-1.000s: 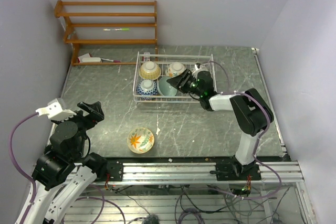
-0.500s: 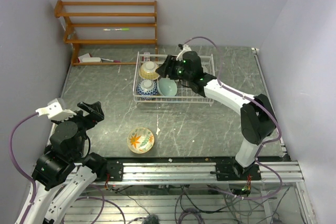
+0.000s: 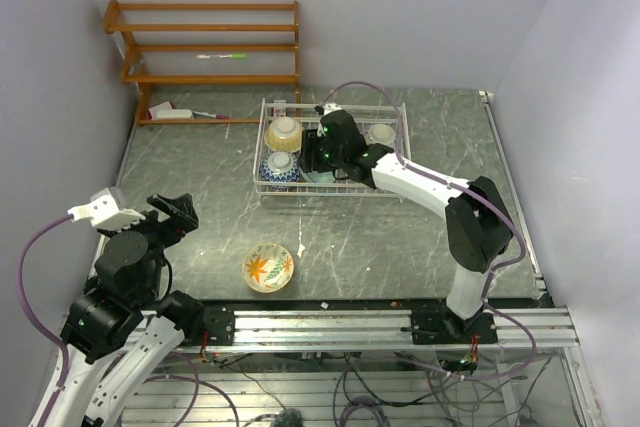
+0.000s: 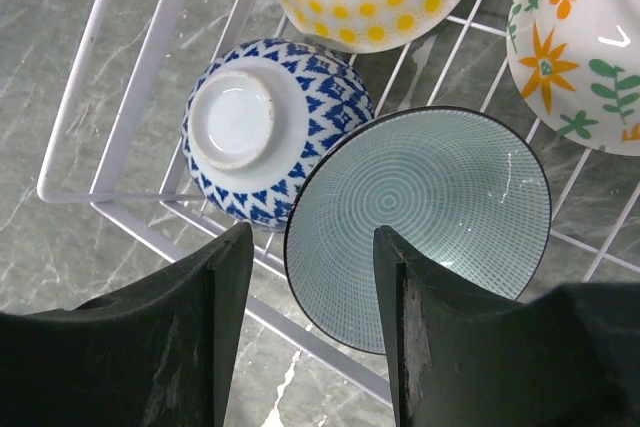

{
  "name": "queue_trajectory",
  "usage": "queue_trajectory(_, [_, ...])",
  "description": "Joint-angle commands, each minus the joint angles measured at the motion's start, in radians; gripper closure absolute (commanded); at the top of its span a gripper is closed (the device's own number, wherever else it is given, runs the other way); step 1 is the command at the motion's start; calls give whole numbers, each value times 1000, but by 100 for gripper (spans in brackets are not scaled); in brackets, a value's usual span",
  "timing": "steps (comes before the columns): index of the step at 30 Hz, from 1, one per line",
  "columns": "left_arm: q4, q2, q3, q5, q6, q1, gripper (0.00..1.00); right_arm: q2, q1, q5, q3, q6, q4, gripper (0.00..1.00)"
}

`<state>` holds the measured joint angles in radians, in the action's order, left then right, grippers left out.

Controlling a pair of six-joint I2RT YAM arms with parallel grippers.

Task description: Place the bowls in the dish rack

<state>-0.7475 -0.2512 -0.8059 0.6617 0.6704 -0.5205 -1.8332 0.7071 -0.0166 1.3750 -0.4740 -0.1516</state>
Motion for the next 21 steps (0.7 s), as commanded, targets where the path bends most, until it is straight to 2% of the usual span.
queue_trajectory(1, [12, 7, -18, 13, 5, 2, 5, -23, 15, -25, 23, 27, -6, 49])
queue_trajectory(8, [11, 13, -15, 12, 6, 2, 5, -85, 53, -74, 85, 44, -35, 53])
queue_trajectory(10, [11, 15, -16, 12, 7, 2, 5, -96, 60, -98, 97, 43, -43, 58])
queue_trajectory(16, [16, 11, -16, 9, 4, 3, 4, -65, 67, -161, 70, 31, -29, 85])
queue_trajectory(21, [17, 7, -16, 9, 4, 2, 5, 8, 66, -177, -1, 17, 50, 93])
